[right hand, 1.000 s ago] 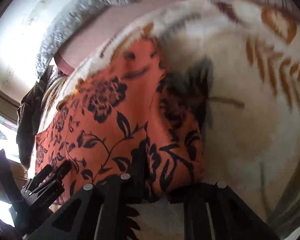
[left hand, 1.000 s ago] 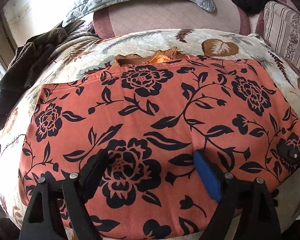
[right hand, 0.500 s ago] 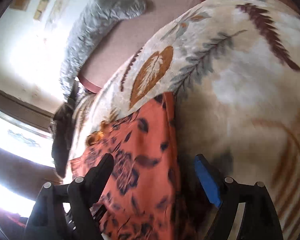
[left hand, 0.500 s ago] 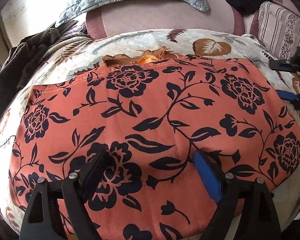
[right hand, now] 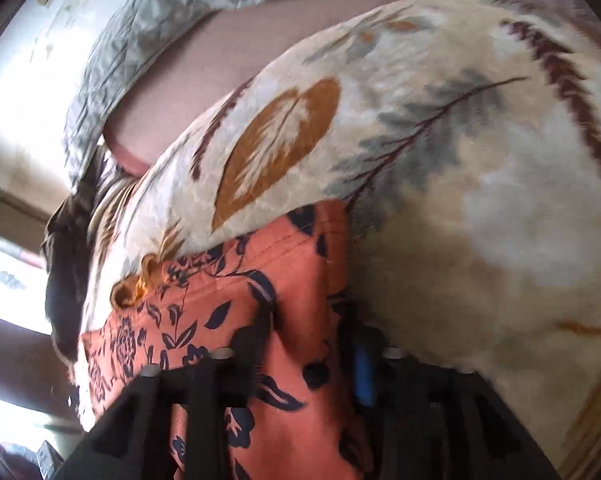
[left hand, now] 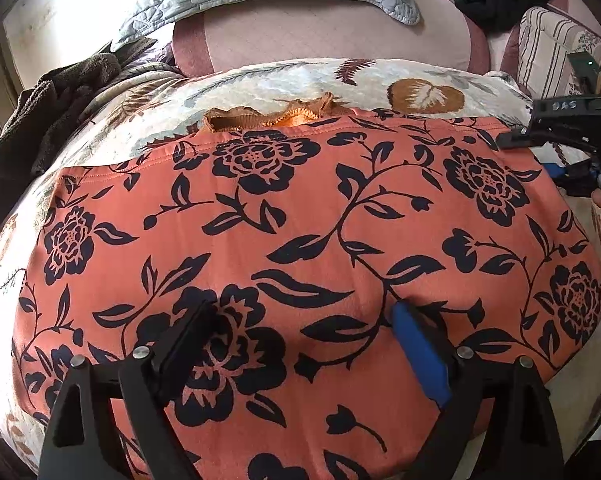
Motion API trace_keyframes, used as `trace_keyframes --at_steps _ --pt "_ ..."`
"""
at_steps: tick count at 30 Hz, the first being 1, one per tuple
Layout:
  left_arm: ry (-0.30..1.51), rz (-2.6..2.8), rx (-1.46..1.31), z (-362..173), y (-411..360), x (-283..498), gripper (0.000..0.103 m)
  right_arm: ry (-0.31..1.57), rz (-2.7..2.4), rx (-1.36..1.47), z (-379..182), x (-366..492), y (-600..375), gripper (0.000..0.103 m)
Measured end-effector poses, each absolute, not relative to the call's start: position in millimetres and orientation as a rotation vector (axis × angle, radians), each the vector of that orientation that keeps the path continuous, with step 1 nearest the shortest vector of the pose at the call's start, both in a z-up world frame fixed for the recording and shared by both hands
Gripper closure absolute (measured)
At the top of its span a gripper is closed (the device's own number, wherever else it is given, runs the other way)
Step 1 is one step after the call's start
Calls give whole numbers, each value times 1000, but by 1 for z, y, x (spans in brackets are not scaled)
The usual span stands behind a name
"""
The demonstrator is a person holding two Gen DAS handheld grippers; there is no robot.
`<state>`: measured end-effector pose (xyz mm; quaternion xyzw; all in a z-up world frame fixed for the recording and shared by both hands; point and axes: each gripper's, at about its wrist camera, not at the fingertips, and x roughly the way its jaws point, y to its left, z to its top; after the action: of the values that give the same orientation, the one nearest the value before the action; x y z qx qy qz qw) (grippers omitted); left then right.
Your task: Fold small clothes
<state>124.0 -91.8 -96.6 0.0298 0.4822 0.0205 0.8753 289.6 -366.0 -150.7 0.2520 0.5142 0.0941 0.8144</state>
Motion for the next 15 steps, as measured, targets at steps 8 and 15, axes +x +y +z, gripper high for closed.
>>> trace_keyframes --at_steps 8,15 --pt "1018 54 61 -97 -92 127 10 981 373 626 -109 203 -342 24" --pt "982 49 -11 -66 -65 110 11 1030 381 792 -150 195 -341 25"
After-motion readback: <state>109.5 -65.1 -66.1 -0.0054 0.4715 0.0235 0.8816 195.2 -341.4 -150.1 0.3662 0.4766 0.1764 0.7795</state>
